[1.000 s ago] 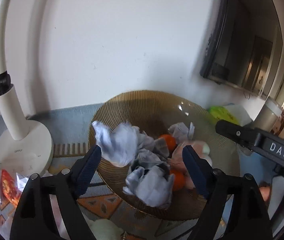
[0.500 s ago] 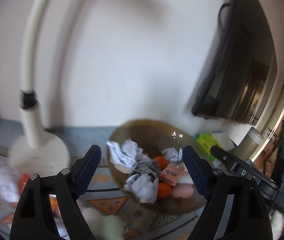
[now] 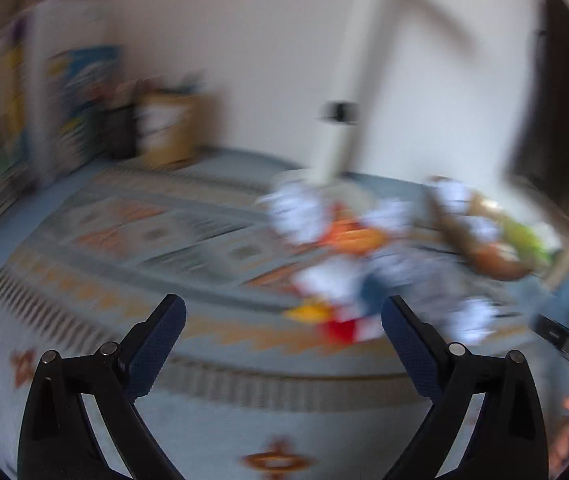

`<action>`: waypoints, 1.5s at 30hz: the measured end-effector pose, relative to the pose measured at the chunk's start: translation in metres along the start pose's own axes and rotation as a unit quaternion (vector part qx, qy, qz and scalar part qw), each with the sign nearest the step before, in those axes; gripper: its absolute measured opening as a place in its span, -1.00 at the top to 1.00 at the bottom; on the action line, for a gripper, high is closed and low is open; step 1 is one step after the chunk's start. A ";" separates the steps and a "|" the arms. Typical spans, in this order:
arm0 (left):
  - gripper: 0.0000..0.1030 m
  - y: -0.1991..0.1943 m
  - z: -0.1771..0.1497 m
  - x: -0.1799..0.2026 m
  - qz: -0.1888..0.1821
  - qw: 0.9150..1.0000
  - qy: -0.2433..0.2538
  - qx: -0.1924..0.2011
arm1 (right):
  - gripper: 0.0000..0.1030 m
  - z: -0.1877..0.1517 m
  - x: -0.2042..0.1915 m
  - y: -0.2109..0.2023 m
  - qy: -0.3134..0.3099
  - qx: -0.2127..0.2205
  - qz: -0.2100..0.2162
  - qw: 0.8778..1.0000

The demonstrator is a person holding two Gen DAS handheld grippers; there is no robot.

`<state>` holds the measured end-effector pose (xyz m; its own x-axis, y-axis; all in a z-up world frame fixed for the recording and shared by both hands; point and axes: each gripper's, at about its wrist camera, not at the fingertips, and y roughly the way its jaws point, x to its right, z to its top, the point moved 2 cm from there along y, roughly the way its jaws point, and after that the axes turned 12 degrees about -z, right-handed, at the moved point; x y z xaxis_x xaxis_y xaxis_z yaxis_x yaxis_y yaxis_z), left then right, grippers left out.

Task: Organize objects
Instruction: 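Lower box and paper ball into the brown bowl and open both tools, then grasp the red-bowed plush with left tool while right tool grasps a paper ball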

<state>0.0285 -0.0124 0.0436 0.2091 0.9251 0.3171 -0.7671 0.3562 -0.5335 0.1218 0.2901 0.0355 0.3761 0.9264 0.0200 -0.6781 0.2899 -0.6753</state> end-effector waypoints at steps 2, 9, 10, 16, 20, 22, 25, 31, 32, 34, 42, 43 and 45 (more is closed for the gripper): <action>-0.89 0.000 -0.006 -0.019 -0.004 0.999 -0.041 -0.002 | -0.37 -0.015 -0.014 0.005 -0.027 0.014 -0.028 0.999; -0.92 0.006 -0.005 -0.023 -0.022 0.999 -0.046 0.002 | -0.43 -0.026 -0.049 -0.001 -0.118 0.061 -0.093 0.987; -0.92 0.005 -0.005 -0.022 -0.022 0.999 -0.042 0.007 | -0.43 -0.026 -0.053 -0.002 -0.129 0.065 -0.103 0.984; -0.92 0.002 -0.009 -0.015 -0.022 1.000 -0.022 0.005 | -0.66 -0.026 -0.054 -0.012 -0.131 0.086 -0.098 0.983; -0.92 0.003 -0.009 -0.015 -0.026 0.999 -0.021 0.002 | -0.66 -0.025 -0.053 -0.011 -0.127 0.080 -0.094 0.984; -0.92 0.003 -0.008 -0.016 -0.028 0.999 -0.025 0.002 | -0.66 -0.024 -0.053 -0.009 -0.126 0.076 -0.092 0.985; -0.92 0.004 -0.008 -0.017 -0.030 0.999 -0.030 -0.001 | -0.66 -0.024 -0.052 -0.008 -0.125 0.073 -0.090 0.985; -0.92 0.029 -0.007 0.002 -0.018 0.997 0.007 -0.074 | -0.66 -0.011 -0.051 -0.001 -0.117 0.020 -0.002 0.993; -0.91 0.040 -0.006 0.012 -0.018 0.994 0.028 -0.103 | -0.66 0.002 -0.052 -0.004 -0.113 0.010 0.032 0.993; -0.89 0.052 -0.001 0.028 -0.039 0.990 0.042 -0.132 | -0.77 0.018 -0.057 -0.007 -0.120 0.005 0.053 0.991; -0.79 0.099 0.019 0.058 -0.065 0.983 0.052 -0.161 | -0.99 0.024 -0.085 0.050 -0.136 -0.083 0.081 0.984; -0.52 0.104 0.016 0.060 -0.060 0.983 0.066 -0.163 | -0.99 0.023 -0.086 0.054 -0.134 -0.086 0.084 0.984; -0.35 0.106 0.010 0.058 -0.049 0.984 0.081 -0.154 | -0.90 0.019 -0.088 0.058 -0.123 -0.083 0.106 0.983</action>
<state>-0.0466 0.0781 0.0131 0.3855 0.8844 0.2632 -0.5236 0.4445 -0.7268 0.0367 0.2298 0.0086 0.0592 0.9978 0.0294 -0.6043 0.0592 -0.7946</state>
